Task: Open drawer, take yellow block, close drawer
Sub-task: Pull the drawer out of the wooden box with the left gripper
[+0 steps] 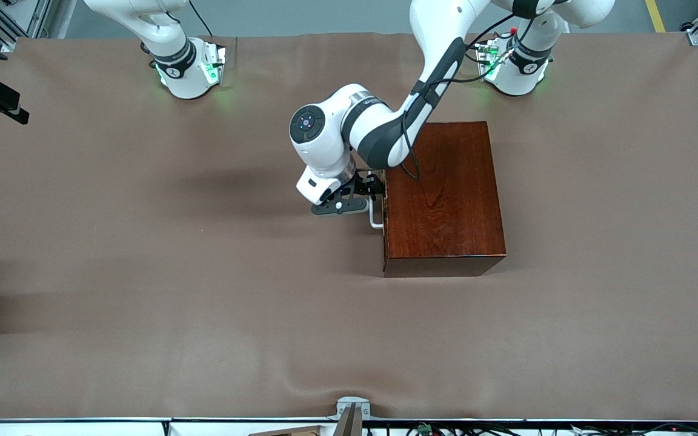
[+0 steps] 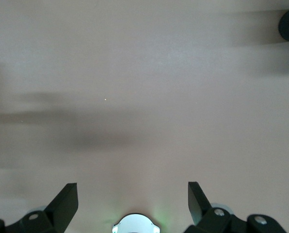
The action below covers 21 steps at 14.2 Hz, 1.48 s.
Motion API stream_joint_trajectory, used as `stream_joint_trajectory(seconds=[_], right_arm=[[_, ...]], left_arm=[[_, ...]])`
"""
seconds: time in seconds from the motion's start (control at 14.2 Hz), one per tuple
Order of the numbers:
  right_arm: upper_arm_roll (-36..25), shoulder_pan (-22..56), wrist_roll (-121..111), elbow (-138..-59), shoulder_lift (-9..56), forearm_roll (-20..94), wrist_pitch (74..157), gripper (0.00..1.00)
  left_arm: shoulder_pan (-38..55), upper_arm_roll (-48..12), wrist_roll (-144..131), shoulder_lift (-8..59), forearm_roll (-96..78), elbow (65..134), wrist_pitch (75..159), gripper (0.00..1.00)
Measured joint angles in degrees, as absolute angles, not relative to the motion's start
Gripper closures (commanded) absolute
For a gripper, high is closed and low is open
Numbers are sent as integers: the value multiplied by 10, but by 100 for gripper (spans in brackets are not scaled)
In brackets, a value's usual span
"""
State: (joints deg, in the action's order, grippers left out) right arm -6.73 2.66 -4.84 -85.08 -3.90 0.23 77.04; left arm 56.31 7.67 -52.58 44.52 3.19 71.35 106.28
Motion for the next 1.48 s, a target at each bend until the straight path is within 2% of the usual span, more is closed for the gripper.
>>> stream_joint_trajectory(seconds=[1.48], right_arm=[[-67,27,-48,-851,-39,2,770,0]], left_arm=[[578,58,-597,465,30,687,1157,0]])
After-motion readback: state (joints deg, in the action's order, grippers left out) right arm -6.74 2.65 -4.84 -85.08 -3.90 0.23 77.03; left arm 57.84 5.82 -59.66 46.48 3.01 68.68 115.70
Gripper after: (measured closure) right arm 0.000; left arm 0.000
